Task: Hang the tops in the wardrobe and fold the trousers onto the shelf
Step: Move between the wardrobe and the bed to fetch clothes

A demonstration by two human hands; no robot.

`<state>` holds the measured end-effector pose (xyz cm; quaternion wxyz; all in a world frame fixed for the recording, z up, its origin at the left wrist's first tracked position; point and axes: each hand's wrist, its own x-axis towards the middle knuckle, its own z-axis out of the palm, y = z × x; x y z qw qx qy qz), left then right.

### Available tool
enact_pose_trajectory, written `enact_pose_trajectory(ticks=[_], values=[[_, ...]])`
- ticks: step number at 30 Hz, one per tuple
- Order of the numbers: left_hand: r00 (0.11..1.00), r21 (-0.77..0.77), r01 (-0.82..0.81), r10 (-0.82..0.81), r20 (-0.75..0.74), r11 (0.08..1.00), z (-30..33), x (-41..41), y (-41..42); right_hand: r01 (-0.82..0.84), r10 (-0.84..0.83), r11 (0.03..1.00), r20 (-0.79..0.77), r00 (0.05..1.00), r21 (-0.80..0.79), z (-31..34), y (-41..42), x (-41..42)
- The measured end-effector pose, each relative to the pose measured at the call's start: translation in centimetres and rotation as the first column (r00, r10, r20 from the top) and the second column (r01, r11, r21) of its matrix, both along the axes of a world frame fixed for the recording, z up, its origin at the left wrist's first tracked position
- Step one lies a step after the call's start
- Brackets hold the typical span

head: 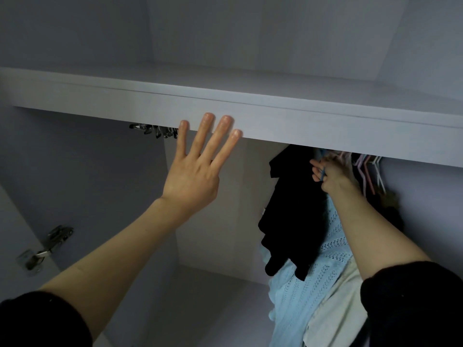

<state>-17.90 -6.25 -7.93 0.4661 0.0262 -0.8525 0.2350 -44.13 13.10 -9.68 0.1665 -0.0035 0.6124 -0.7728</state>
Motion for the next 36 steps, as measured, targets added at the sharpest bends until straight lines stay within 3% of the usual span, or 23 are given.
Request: enact_pose_trajectory(ticks=[4,13,15,16,18,20,21,22,24,26,29,31,34,36], values=[[1.000,0.006,0.000,0.000,0.006,1.000,0.1,0.1,0.0,0.140,-0.135,0.980,-0.039,0.990,0.139,-0.2,-0.2,0.5],[0.999,0.027,-0.002,0.001,0.046,1.000,0.2,0.5,0.2,0.290,-0.284,0.939,-0.059,0.957,0.185,0.0,1.5,0.6],[0.999,0.031,-0.005,0.003,0.054,1.000,0.2,0.6,0.3,0.290,-0.271,0.935,-0.113,0.956,0.204,0.2,1.9,1.4],[0.998,0.032,-0.006,0.004,0.059,0.999,0.3,0.7,0.3,0.297,-0.249,0.910,-0.193,0.949,0.290,0.2,2.0,2.1],[0.998,0.050,-0.001,-0.003,0.069,0.999,0.3,0.9,0.6,0.414,-0.111,0.710,-0.490,0.865,0.569,-0.3,2.5,3.9],[0.996,0.103,0.013,-0.021,0.082,0.995,-0.1,1.2,1.0,0.567,0.256,0.418,-0.691,0.676,0.710,-1.2,2.6,5.7],[0.995,0.136,0.020,-0.033,0.093,0.990,-0.2,1.3,1.3,0.605,0.447,0.267,-0.653,0.612,0.750,-1.6,2.7,6.5],[0.994,0.165,0.023,-0.041,0.103,0.986,-0.4,1.4,1.6,0.604,0.586,0.105,-0.540,0.604,0.790,-2.0,2.9,7.2],[0.992,0.206,0.025,-0.050,0.118,0.978,-0.6,1.8,2.2,0.536,0.663,-0.192,-0.294,0.689,0.822,-2.4,3.9,8.2],[0.989,0.247,0.027,-0.061,0.131,0.969,-0.7,2.2,2.6,0.477,0.640,-0.300,-0.196,0.743,0.826,-2.3,5.0,8.8],[0.978,0.337,0.059,-0.122,0.168,0.940,-1.4,3.0,3.3,0.434,0.636,-0.269,-0.180,0.751,0.860,-2.0,5.6,10.0],[0.956,0.422,0.079,-0.188,0.224,0.903,-2.4,3.6,3.9,0.448,0.653,-0.199,-0.223,0.723,0.871,-2.4,5.4,11.4],[0.897,0.528,0.061,-0.279,0.344,0.847,-4.7,4.3,4.8,0.350,0.634,0.016,-0.280,0.721,0.937,-3.6,5.4,14.5],[0.818,0.581,0.058,-0.373,0.439,0.812,-6.3,4.6,5.7,0.270,0.558,0.164,-0.315,0.768,0.949,-4.6,6.5,17.4]])
